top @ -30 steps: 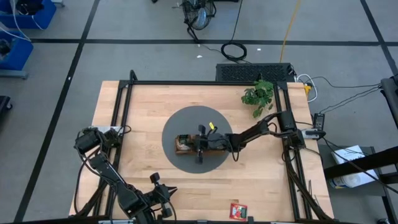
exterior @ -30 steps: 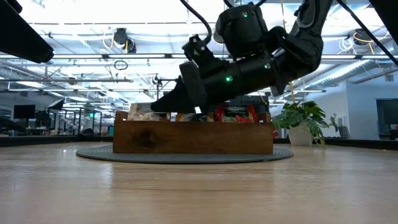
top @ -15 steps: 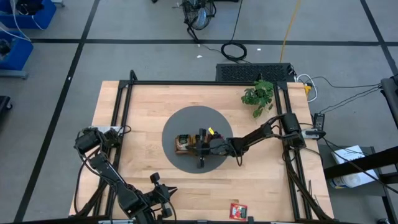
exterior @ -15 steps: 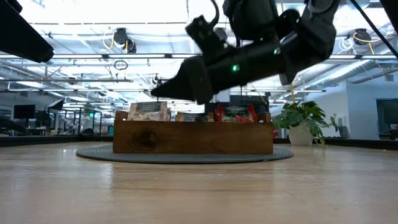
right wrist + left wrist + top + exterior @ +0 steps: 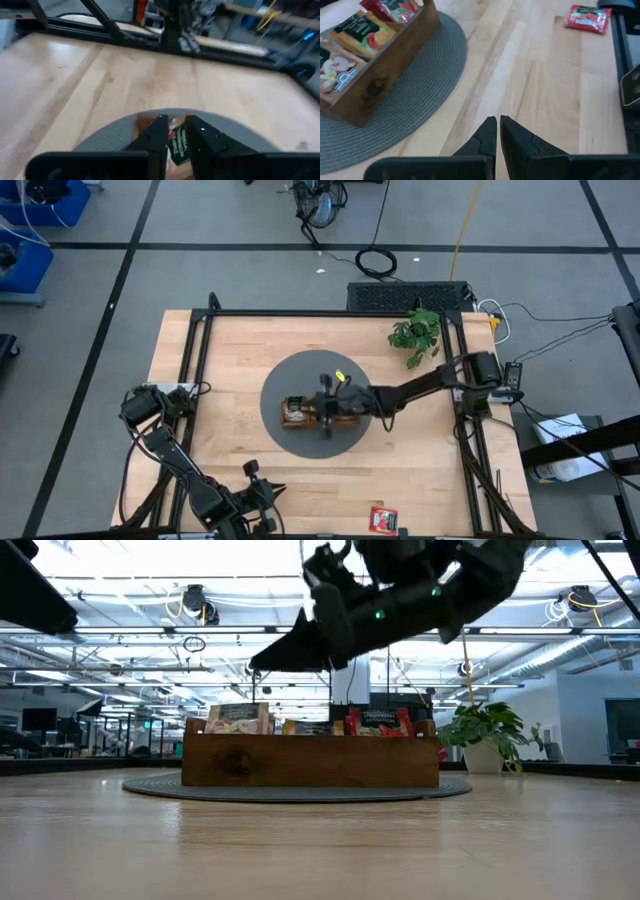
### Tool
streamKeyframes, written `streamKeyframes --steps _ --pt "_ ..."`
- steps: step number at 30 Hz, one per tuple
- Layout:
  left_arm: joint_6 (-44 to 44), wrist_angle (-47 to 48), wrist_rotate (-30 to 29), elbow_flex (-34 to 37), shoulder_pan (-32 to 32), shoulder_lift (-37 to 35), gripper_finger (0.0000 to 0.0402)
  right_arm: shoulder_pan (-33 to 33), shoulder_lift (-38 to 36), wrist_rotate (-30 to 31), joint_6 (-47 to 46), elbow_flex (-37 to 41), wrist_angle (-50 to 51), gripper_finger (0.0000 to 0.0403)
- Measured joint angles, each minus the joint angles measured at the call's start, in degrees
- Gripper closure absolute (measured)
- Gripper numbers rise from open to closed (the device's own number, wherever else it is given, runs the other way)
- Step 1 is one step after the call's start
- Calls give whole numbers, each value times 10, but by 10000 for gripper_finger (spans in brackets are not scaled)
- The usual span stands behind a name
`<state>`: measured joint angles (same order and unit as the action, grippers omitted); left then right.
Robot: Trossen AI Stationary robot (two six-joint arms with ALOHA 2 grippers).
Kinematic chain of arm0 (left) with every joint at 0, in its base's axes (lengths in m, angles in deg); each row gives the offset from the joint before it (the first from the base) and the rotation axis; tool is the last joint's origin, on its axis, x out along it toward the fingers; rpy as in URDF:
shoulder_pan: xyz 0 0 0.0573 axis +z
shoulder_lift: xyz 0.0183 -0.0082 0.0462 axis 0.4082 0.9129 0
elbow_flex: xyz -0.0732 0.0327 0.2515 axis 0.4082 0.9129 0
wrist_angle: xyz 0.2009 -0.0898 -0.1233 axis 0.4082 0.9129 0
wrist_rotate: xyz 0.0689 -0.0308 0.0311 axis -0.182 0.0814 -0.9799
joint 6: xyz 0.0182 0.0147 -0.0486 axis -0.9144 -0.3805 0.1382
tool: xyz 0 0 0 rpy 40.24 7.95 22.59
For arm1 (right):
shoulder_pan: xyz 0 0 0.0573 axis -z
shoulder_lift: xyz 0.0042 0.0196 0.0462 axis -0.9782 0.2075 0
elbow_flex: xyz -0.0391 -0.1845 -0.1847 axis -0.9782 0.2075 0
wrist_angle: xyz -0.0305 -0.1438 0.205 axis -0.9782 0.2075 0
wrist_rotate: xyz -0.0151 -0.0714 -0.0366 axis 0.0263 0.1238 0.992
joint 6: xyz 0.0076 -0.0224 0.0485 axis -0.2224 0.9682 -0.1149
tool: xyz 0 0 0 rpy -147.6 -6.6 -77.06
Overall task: Pick & Place Tea
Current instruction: Put the brown tea bag into the left section of the wooden organizer
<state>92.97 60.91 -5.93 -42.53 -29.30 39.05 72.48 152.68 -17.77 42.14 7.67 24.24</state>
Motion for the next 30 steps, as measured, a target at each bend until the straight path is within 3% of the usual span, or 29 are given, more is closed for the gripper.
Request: streamKeyframes --steps 5,19,26,30 --pt "-6 -2 0 0 1 0 371 30 11 -86 -49 0 5 311" --pt "-8 -1 -2 0 1 0 371 32 10 -70 -17 0 27 329" --pt "-8 -1 -2 0 1 0 371 35 10 -67 -30 0 25 310" --pt "-9 -1 -3 0 1 0 371 38 10 -26 -33 0 24 294"
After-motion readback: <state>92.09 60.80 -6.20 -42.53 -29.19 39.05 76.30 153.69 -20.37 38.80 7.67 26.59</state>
